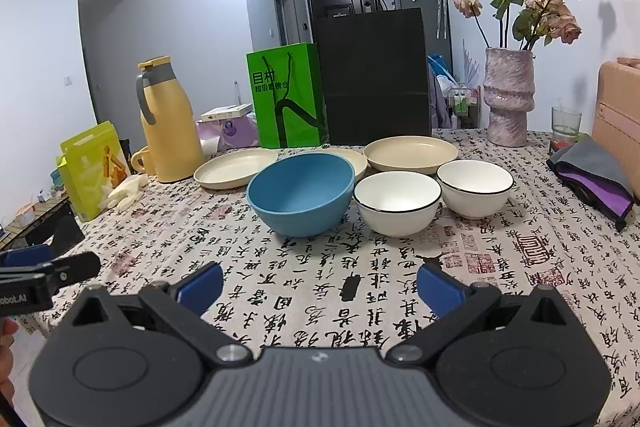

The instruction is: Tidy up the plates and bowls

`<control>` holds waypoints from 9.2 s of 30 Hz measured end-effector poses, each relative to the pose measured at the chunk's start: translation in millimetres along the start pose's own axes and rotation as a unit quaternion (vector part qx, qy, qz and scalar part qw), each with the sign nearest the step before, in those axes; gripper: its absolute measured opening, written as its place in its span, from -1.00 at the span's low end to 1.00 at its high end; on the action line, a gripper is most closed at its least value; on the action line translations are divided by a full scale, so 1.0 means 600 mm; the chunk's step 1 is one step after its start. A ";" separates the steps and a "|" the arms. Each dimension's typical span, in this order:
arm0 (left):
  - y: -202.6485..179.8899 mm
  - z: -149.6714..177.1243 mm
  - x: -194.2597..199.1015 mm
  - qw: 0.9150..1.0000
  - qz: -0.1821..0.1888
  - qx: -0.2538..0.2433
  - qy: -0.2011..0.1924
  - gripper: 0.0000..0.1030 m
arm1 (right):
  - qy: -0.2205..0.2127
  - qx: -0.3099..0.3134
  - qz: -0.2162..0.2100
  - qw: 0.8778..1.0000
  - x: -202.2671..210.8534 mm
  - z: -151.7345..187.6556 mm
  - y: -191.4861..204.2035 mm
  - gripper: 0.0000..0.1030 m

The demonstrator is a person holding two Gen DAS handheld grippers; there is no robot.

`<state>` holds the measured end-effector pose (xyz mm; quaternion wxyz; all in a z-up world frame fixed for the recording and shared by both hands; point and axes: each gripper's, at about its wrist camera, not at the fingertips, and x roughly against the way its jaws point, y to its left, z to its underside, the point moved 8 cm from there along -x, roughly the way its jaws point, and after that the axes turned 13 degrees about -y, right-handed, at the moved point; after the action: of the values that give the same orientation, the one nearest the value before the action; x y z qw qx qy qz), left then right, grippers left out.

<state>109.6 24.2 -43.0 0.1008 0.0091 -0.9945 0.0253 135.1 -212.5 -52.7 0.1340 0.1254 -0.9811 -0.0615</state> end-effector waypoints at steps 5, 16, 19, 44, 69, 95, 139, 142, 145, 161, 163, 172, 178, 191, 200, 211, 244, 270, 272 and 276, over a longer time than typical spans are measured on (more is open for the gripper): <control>0.002 -0.001 -0.008 1.000 -0.001 0.000 0.001 1.00 | 0.003 -0.002 -0.001 1.000 -0.012 -0.001 0.000 1.00; 0.006 -0.010 -0.025 1.000 -0.003 0.004 0.002 1.00 | 0.007 -0.011 -0.007 1.000 -0.037 -0.007 -0.003 1.00; 0.009 -0.015 -0.032 1.000 -0.007 0.006 0.001 1.00 | 0.006 -0.012 -0.008 1.000 -0.047 -0.013 -0.004 1.00; 0.081 -0.105 -0.136 0.998 -0.047 0.040 -0.005 1.00 | -0.015 -0.018 -0.055 0.998 -0.199 -0.132 0.025 1.00; 0.194 -0.160 -0.299 0.990 -0.094 0.103 0.024 1.00 | 0.051 -0.045 -0.093 0.993 -0.431 -0.188 0.088 1.00; 0.255 -0.172 -0.480 0.974 -0.116 0.188 0.048 1.00 | 0.089 -0.072 -0.049 0.992 -0.649 -0.203 0.108 1.00; 0.325 -0.036 -0.651 0.944 -0.164 0.263 0.110 0.97 | 0.180 0.081 -0.022 0.980 -0.852 -0.133 0.208 0.85; 0.324 -0.026 -0.666 0.938 -0.183 0.268 0.123 0.79 | 0.191 0.083 -0.008 0.978 -0.869 -0.120 0.204 0.72; 0.315 -0.009 -0.677 0.936 -0.182 0.270 0.132 0.45 | 0.197 0.095 0.001 0.976 -0.883 -0.108 0.204 0.49; 0.310 0.015 -0.694 0.939 -0.157 0.272 0.137 -0.36 | 0.218 0.093 0.024 0.971 -0.921 -0.071 0.205 -0.44; 0.305 0.017 -0.698 0.941 -0.149 0.272 0.139 -0.61 | 0.218 0.088 0.023 0.972 -0.922 -0.070 0.204 -0.45; 0.304 0.024 -0.703 0.942 -0.148 0.266 0.140 -0.78 | 0.217 0.070 0.038 0.973 -0.924 -0.058 0.187 -0.64; 0.303 0.024 -0.704 0.944 -0.150 0.260 0.140 -0.78 | 0.212 0.058 0.038 0.975 -0.918 -0.059 0.180 -0.70; 0.301 0.020 -0.703 0.950 -0.163 0.226 0.140 -0.77 | 0.197 0.050 0.036 0.979 -0.900 -0.066 0.185 -0.79; 0.298 0.013 -0.698 0.952 -0.162 0.221 0.135 -0.78 | 0.182 0.050 0.033 0.982 -0.885 -0.078 0.186 -0.84; 0.300 -0.008 -0.677 0.958 -0.163 0.205 0.114 -0.78 | 0.165 0.038 0.016 0.985 -0.863 -0.092 0.194 -0.86; 0.275 -0.098 -0.547 0.964 -0.171 0.193 0.066 -0.78 | 0.107 -0.019 -0.028 0.994 -0.705 -0.172 0.207 -0.91; 0.266 -0.154 -0.367 0.971 -0.166 0.168 0.022 -0.78 | 0.058 -0.029 -0.045 0.997 -0.514 -0.199 0.256 -0.89; 0.264 -0.156 -0.354 0.972 -0.165 0.166 0.019 -0.78 | 0.056 -0.031 -0.047 0.997 -0.501 -0.199 0.256 -0.89; 0.256 -0.160 -0.327 0.974 -0.162 0.161 0.011 -0.78 | 0.046 -0.034 -0.049 0.997 -0.469 -0.201 0.254 -0.89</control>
<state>317.2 184.9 4.4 0.1118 0.1856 -0.9616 0.1685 396.2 -2.4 16.5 0.1804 0.1715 -0.9638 -0.0959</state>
